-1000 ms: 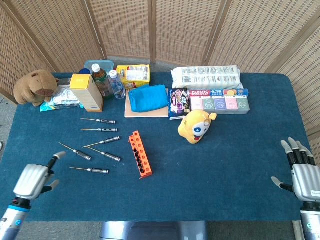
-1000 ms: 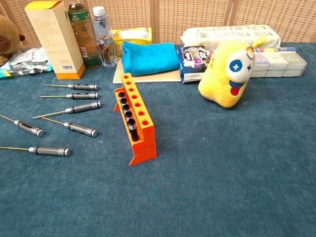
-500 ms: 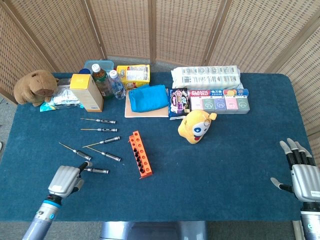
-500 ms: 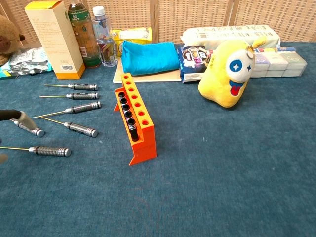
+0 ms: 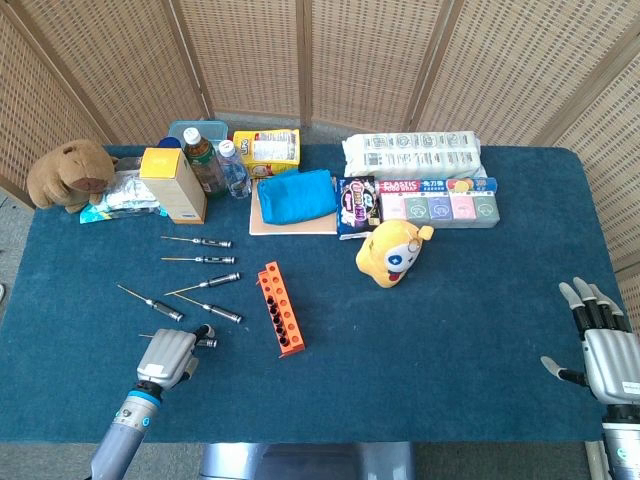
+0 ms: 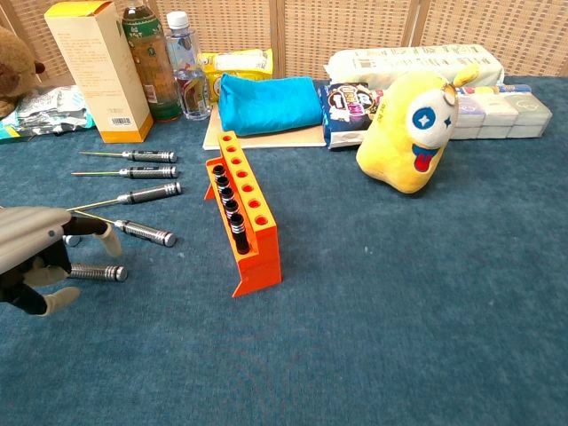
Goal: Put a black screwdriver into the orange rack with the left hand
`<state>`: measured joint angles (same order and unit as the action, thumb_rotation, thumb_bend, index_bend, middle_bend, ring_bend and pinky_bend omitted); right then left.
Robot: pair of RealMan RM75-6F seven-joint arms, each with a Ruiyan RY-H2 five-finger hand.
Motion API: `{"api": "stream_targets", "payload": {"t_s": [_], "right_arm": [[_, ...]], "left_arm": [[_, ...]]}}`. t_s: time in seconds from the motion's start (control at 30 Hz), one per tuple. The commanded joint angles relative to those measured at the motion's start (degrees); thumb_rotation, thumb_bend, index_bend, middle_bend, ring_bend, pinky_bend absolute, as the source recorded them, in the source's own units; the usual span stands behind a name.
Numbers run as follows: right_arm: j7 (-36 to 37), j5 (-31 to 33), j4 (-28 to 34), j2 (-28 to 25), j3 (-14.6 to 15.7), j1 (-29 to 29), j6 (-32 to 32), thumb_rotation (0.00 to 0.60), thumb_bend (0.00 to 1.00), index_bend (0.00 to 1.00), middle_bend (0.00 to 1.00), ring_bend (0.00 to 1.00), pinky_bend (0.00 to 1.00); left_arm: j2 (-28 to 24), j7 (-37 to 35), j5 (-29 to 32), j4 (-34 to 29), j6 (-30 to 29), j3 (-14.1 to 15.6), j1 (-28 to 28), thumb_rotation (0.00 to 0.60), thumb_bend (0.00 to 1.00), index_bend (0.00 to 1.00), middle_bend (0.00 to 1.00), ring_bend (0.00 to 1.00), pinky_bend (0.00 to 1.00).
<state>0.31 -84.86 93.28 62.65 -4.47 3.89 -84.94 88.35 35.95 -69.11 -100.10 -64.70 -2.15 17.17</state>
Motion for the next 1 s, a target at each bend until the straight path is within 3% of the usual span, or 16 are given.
{"api": "stream_targets", "payload": {"t_s": [0.03,0.37,1.0], "right_arm": [[0.15,0.05,0.05,-0.09,-0.03,0.00,0.02,0.600,0.00,0.00,0.02,0.03,0.08],[0.26,0.22,0.29,-0.27,0.04,0.04,0.33,0.600,0.00,0.00,0.02,0.04,0.08],[0.74,0.78,0.48,-0.51,-0.04,0.08,0.74,0.600,0.00,0.00,0.02,0.04,0.08]], "left_arm": [[0.57,1.38,1.47,-0.17,-0.35,-0.39,0.74,0.600,0.40,0.32,1.00,1.00,1.00],[1.46,4.12,5.21,0.06,-0.52,-0.03,2.48,0.600,0.41,0.32,1.00,1.00,1.00],[2.61,5.80,6.91,0.89,-2.57,1.12,4.27,0.600,0.41,0.37,1.00,1.00,1.00]]}}
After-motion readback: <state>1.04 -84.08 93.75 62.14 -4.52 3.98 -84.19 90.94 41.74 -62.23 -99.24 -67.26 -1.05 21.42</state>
